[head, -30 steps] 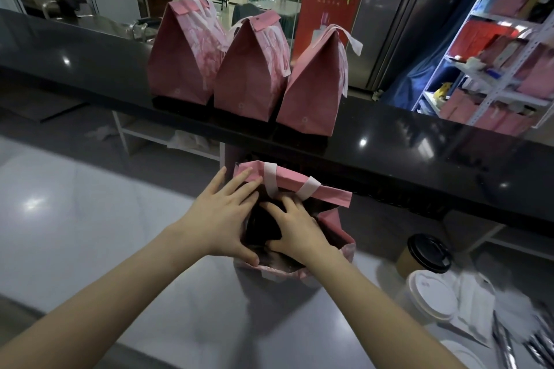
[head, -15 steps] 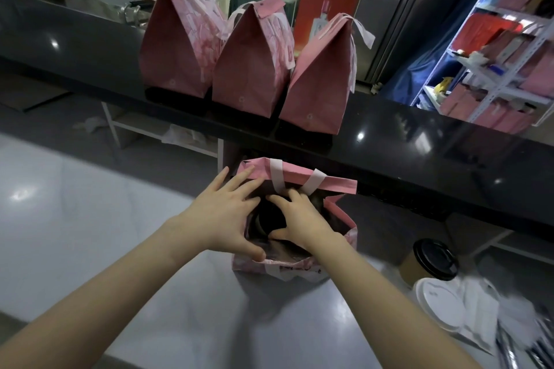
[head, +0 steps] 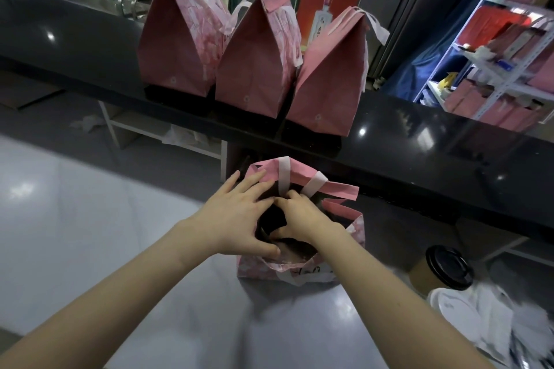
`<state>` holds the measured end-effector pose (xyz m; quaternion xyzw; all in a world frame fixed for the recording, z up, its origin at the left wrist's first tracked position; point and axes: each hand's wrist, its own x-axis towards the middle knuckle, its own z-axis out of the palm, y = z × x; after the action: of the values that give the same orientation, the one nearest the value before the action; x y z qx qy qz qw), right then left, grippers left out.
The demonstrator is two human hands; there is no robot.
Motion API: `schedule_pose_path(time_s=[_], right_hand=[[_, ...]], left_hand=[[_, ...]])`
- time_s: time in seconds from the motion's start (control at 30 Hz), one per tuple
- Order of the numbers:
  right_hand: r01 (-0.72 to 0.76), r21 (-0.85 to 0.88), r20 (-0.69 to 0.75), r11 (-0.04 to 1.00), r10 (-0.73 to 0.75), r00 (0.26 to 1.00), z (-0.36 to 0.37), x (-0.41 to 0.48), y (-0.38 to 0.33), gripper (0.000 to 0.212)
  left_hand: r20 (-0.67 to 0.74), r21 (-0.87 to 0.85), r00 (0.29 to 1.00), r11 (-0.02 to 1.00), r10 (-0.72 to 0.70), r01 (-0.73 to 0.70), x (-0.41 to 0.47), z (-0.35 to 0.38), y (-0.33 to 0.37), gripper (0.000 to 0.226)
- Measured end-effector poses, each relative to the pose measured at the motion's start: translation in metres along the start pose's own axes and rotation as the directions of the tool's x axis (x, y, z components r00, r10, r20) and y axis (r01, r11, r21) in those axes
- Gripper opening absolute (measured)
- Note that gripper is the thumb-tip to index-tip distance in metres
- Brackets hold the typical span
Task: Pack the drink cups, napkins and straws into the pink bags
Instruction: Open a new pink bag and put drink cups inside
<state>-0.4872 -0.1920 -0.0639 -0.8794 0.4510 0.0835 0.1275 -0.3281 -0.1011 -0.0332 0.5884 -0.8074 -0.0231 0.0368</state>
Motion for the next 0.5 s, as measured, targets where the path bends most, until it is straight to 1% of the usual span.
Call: schedule_pose_path(time_s=[0.07,0.17,0.23,0.3,0.4,0.5], right_hand=[[0.022,0.011,-0.009,1.0,-0.021,1.0,-0.001,-0.002,0.0,0.082],[0.106,0.074,0.0,0.992,-0.107,0.994,0.003,-0.01,0.003,0.08],[0.141,0.11,-0.005,0.984,-0.141,0.99,0.004,-0.017,0.006,0.079],[0.144,0.098,-0.031,0.985,-0.142,0.989,0.001,-0.025,0.008,0.078],[0.145,0.115,-0.105,0.983,-0.133,0.986,-0.017,-0.043,0.008,0.071],[0.173,0.096,-0.26,0.98,-0.143,0.955,-0.041,-0.079,0.018,0.057]], left_hand=[[0.004,-0.005,1.0,1.0,0.008,-0.008,0.001,-0.001,0.0,0.104],[-0.008,-0.038,1.0,0.999,-0.006,0.006,-0.001,-0.004,-0.003,0.1],[-0.041,-0.067,0.999,0.998,-0.012,0.009,-0.002,-0.01,-0.004,0.092],[-0.103,-0.063,0.995,0.998,0.005,-0.011,0.0,-0.017,-0.002,0.086],[-0.138,-0.06,0.989,0.996,0.053,-0.061,0.009,-0.03,0.006,0.078],[-0.132,-0.102,0.989,0.992,0.065,-0.079,0.023,-0.039,0.015,0.073]])
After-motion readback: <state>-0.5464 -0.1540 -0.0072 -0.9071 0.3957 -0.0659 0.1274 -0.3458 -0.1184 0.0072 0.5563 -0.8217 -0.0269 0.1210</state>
